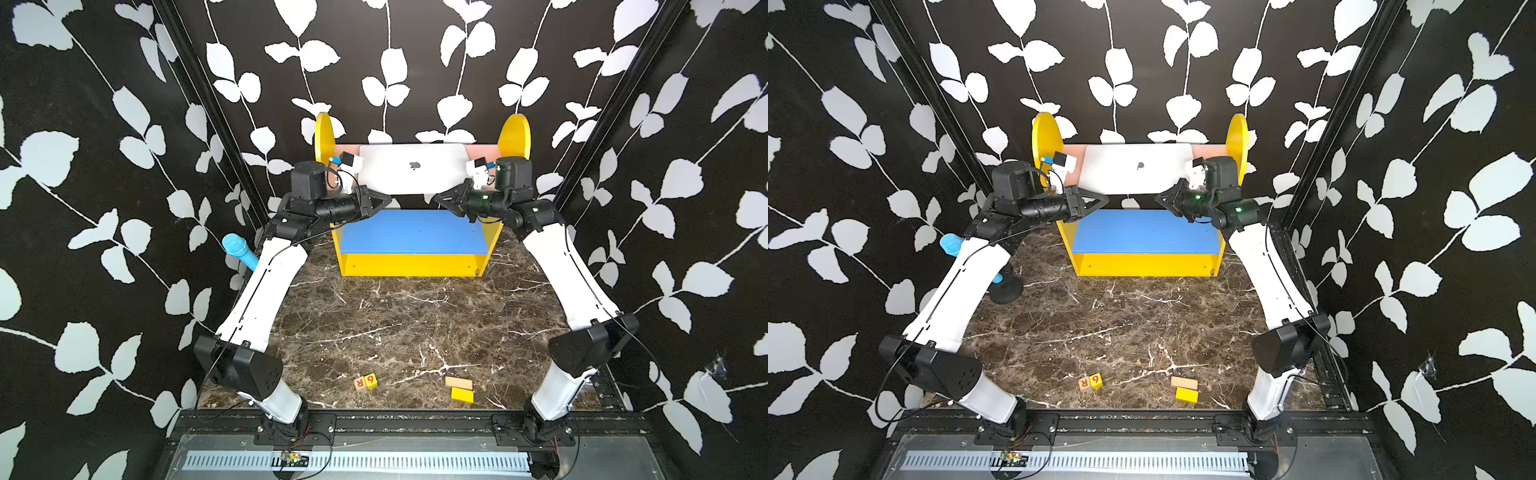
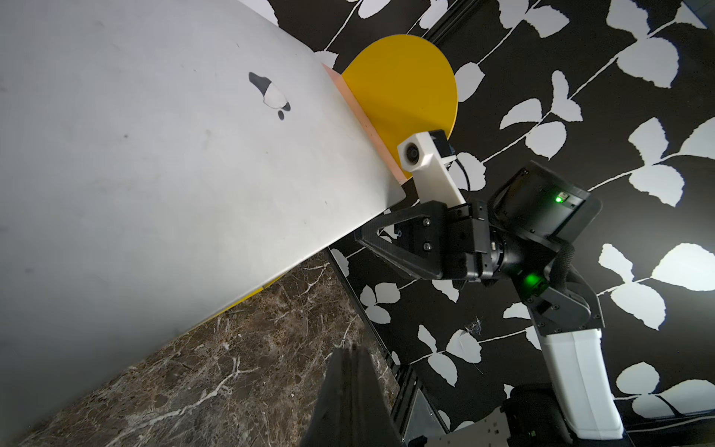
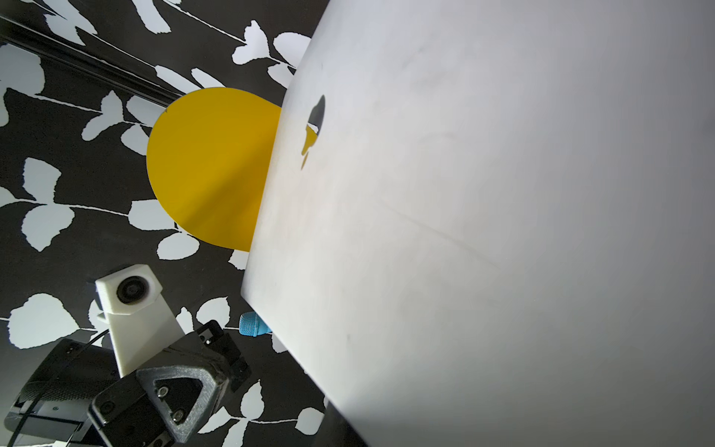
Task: Close the laptop lid and set it aside
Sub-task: Place the laptop on the shelf.
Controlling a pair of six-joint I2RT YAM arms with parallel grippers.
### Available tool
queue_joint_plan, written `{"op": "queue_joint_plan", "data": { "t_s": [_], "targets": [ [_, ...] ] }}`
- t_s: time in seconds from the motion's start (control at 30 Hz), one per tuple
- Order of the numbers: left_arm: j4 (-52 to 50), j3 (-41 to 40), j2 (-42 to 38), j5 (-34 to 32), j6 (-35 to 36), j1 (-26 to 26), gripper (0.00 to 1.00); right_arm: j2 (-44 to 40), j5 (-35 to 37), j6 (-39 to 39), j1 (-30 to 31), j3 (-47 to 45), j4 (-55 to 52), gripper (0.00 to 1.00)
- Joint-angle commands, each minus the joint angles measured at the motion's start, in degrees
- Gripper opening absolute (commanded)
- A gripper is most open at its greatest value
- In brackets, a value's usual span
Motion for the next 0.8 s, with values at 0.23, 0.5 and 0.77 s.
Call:
{"op": "queue_joint_plan", "data": {
  "t_s": [0.23,0.5,0.77],
  "targets": [
    [-1.1,2.3,2.9,1.6,2.0,0.4,0.02,1.4,0.6,-1.0,-0.3,3.6,2.0,0.06],
    [-3.2,5.3,5.2,0.6,3.1,0.4,0.02,2.2,0.5,-1.0,-0.3,4.7,1.6,0.06],
    [-5.7,10.6,8.9,-0.1,3.4,1.1,0.01,2.3,0.6,-1.3,-0.3,4.9,1.5,0.06]
  ]
}}
